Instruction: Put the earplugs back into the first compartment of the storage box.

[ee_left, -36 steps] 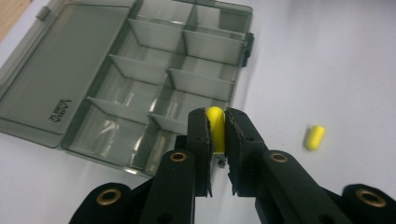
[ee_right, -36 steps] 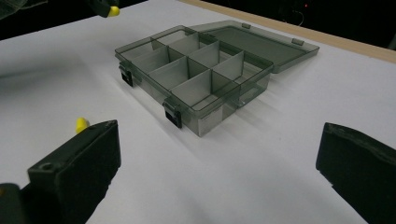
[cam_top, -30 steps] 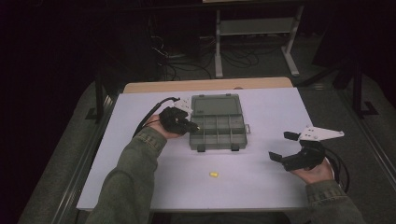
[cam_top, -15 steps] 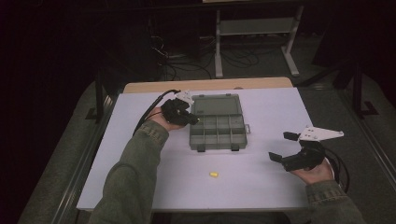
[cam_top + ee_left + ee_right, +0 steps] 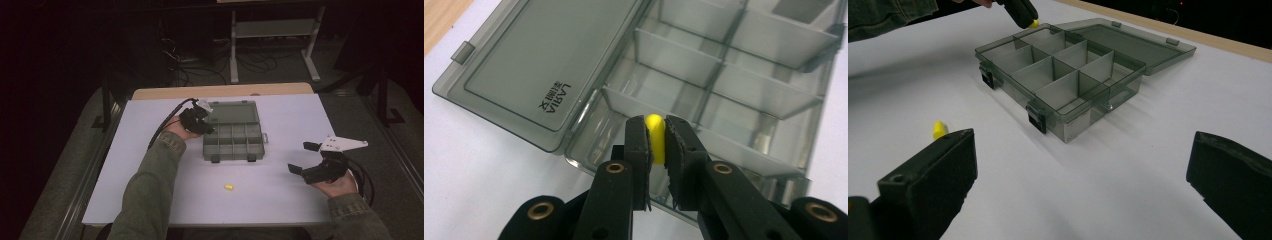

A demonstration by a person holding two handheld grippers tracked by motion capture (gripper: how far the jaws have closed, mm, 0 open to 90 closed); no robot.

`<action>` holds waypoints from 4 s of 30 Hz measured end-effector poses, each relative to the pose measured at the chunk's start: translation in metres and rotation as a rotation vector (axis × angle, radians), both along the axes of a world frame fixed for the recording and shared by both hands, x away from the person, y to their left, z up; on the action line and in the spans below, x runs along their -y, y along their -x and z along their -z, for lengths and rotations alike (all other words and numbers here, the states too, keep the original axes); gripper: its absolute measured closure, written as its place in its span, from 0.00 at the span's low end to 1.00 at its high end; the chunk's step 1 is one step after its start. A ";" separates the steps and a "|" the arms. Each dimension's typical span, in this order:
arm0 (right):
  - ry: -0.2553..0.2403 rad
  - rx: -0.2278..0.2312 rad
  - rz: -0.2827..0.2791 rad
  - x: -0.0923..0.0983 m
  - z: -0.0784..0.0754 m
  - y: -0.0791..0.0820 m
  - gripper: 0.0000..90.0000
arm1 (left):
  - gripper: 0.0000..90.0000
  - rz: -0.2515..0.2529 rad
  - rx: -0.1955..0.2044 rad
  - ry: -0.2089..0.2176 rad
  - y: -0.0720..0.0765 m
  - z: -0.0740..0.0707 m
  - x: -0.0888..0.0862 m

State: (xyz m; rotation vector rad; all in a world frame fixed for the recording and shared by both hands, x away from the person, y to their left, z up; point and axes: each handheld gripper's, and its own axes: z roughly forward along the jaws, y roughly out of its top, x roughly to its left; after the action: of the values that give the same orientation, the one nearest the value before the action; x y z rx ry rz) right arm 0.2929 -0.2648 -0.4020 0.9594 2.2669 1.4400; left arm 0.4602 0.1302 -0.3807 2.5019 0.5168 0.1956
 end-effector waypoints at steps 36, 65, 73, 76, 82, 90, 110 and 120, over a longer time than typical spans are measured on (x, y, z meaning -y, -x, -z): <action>0.001 0.002 0.019 0.003 0.001 0.000 0.00 | 0.00 -0.044 -0.014 0.117 0.021 -0.027 -0.010; 0.007 -0.008 0.015 0.002 0.001 0.001 0.00 | 0.00 0.214 0.060 0.112 0.088 -0.035 0.024; 0.008 -0.006 0.013 0.001 0.002 0.001 0.00 | 0.02 0.246 0.072 0.092 0.099 -0.026 0.026; 0.008 -0.007 0.012 0.001 0.002 0.001 0.00 | 0.02 0.257 0.067 0.085 0.102 -0.023 0.027; 0.010 -0.008 0.012 0.001 0.002 0.001 0.00 | 0.02 0.283 0.061 0.074 0.110 -0.017 0.032; 0.012 -0.007 0.009 0.001 0.002 0.001 0.00 | 0.02 0.326 0.035 0.043 0.121 -0.001 0.041; 0.020 -0.009 0.005 0.000 0.002 0.001 0.00 | 0.19 0.438 -0.083 0.006 0.130 0.014 0.052; 0.019 -0.008 0.002 0.000 0.002 0.001 0.00 | 0.36 0.470 -0.119 -0.021 0.131 0.024 0.056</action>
State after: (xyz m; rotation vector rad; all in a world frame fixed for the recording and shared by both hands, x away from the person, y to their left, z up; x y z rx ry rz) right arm 0.2915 -0.2646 -0.4043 0.9630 2.2802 1.4140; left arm 0.3296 0.0744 -0.4048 2.5842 -0.0383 -0.1311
